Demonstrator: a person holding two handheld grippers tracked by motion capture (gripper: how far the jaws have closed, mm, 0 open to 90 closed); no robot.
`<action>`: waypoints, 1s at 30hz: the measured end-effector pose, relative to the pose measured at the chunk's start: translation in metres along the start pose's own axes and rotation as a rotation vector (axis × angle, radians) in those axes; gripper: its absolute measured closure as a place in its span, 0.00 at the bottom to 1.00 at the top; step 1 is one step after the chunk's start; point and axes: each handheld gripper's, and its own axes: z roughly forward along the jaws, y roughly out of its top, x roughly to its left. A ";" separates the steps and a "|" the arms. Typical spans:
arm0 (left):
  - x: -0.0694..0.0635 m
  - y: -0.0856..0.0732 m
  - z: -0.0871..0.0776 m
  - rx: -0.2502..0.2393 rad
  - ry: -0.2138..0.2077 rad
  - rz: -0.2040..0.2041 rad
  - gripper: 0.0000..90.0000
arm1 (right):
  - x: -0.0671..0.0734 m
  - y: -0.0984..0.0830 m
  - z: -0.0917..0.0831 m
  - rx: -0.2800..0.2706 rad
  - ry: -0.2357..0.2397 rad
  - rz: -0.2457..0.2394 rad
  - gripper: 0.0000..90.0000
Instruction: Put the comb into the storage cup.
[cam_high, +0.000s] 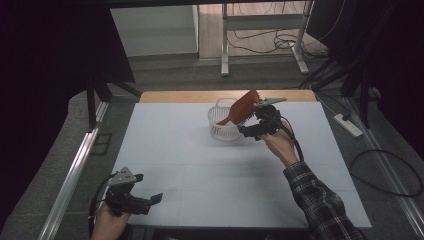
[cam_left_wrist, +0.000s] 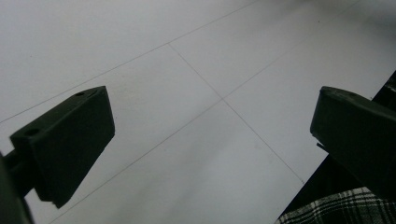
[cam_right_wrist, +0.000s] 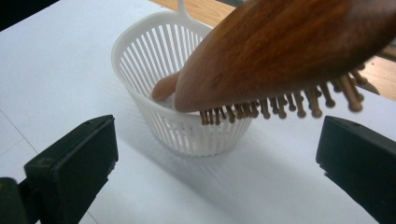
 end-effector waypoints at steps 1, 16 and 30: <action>0.000 0.000 0.000 0.000 -0.001 0.000 0.00 | 0.000 -0.001 -0.001 0.001 0.004 0.000 0.00; 0.001 0.000 0.000 -0.006 -0.007 -0.012 0.00 | 0.000 -0.012 -0.011 0.002 0.029 0.002 0.00; 0.002 -0.001 -0.001 -0.007 -0.011 -0.014 0.00 | 0.005 -0.023 -0.023 -0.008 0.044 -0.013 0.00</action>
